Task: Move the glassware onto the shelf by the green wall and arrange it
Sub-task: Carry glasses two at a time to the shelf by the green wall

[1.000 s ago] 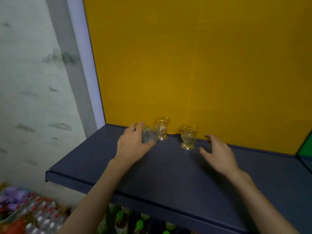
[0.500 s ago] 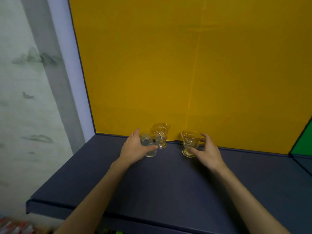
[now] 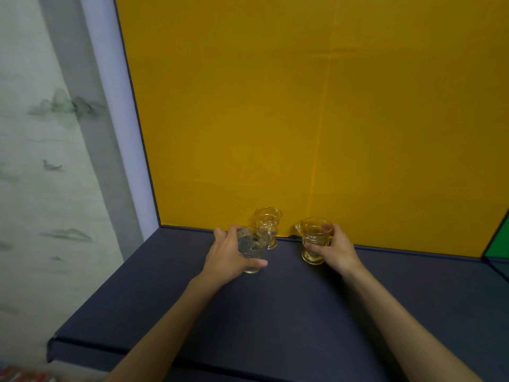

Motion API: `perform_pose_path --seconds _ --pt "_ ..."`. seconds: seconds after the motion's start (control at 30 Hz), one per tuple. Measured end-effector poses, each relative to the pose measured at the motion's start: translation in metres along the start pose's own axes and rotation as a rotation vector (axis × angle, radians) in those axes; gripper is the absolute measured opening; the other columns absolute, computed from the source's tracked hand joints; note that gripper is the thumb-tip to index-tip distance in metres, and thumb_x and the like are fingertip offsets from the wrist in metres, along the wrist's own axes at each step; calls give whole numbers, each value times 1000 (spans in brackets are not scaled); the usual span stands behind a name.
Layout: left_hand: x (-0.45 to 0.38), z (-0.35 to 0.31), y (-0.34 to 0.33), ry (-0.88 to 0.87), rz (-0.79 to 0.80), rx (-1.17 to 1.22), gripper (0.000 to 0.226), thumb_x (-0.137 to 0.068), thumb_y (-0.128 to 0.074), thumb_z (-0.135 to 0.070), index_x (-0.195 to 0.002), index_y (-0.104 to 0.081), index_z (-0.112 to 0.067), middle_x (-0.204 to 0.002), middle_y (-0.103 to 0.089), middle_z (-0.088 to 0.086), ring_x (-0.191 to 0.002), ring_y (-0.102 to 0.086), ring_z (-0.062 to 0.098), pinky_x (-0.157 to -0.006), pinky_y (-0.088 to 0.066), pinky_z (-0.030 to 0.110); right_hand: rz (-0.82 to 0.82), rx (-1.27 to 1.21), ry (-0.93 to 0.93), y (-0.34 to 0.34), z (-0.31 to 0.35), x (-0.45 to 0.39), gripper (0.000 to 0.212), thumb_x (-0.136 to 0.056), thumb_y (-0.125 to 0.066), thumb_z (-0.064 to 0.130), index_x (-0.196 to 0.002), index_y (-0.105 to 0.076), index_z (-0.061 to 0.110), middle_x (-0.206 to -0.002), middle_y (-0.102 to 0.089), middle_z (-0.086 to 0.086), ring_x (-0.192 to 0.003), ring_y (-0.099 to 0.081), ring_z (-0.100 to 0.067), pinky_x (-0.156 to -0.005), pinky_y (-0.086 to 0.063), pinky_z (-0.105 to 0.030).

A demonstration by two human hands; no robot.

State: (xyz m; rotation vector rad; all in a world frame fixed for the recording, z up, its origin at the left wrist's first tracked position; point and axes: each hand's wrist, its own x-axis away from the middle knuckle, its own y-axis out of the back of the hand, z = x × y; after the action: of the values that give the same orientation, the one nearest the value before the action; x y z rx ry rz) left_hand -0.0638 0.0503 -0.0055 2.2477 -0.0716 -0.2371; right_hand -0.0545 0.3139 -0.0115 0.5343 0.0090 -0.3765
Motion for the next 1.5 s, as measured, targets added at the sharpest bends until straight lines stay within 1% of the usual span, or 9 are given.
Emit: perform_pose_path --seconds 0.17,0.37,0.57,0.77,0.87,1.03,1.17,1.33,1.5 --pt "0 5 2 10 -27 5 100 -50 -93 -55 -132 -45 -25 -118 -31 -1 -116 -52 23 -98 -46 36 77 -36 -2 12 -2 3 69 -67 -88 15 -125 -50 20 -116 -58 2 -106 -60 -19 -85 -51 -33" --pt "2 5 -3 -19 -41 13 96 -49 -93 -55 -125 -42 -27 -119 -33 -4 -123 -38 18 -104 -42 37 147 -120 -11 13 -4 12 65 -68 -87 11 -119 -49 22 -112 -62 5 -99 -61 -11 -89 -51 -32" --pt "3 1 -12 -29 1 251 101 -52 -95 -49 -137 -45 -27 -121 -60 -12 -113 -58 9 -96 -49 31 77 -138 -22 1 -1 24 70 -61 -94 30 -116 -51 23 -100 -61 15 -92 -58 -4 -80 -45 -24" --pt "14 -1 -9 -58 -39 281 87 -50 -94 -53 -123 -50 -33 -109 -64 -18 -99 -63 3 -82 -52 24 30 -136 -63 6 -5 36 59 -62 -85 16 -113 -55 22 -105 -67 6 -96 -65 -12 -74 -49 -25" --pt "21 -8 -11 -96 -64 318 85 -49 -96 -51 -119 -51 -35 -105 -64 -19 -96 -63 0 -79 -50 20 43 -188 -88 12 -11 45 63 -57 -84 14 -112 -55 25 -104 -69 5 -98 -67 -14 -77 -52 -27" --pt "31 -29 -16 -152 -64 453 86 -48 -97 -50 -120 -53 -33 -106 -67 -14 -97 -64 3 -80 -49 21 23 -296 -109 22 -9 69 51 -70 -79 1 -108 -56 25 -104 -70 1 -95 -67 -12 -75 -50 -24" --pt "38 -46 -24 -199 -18 611 84 -48 -100 -40 -120 -55 -33 -107 -67 -12 -98 -66 7 -78 -49 22 23 -383 -137 32 -7 96 55 -64 -78 6 -113 -58 22 -109 -71 -1 -103 -65 -17 -78 -48 -27" --pt "52 -66 -43 -235 70 789 95 -36 -93 -57 -121 -58 -33 -106 -69 -10 -94 -67 9 -80 -52 25 -94 -316 -161 55 -17 133 52 -65 -81 15 -112 -60 26 -108 -71 4 -103 -66 -14 -87 -51 -30" --pt "66 -100 -61 -312 205 810 95 -36 -89 -61 -121 -57 -34 -108 -69 -9 -95 -66 7 -77 -49 20 -193 -237 -138 95 -24 165 51 -67 -87 18 -110 -61 28 -104 -71 9 -98 -67 -8 -83 -50 -26"
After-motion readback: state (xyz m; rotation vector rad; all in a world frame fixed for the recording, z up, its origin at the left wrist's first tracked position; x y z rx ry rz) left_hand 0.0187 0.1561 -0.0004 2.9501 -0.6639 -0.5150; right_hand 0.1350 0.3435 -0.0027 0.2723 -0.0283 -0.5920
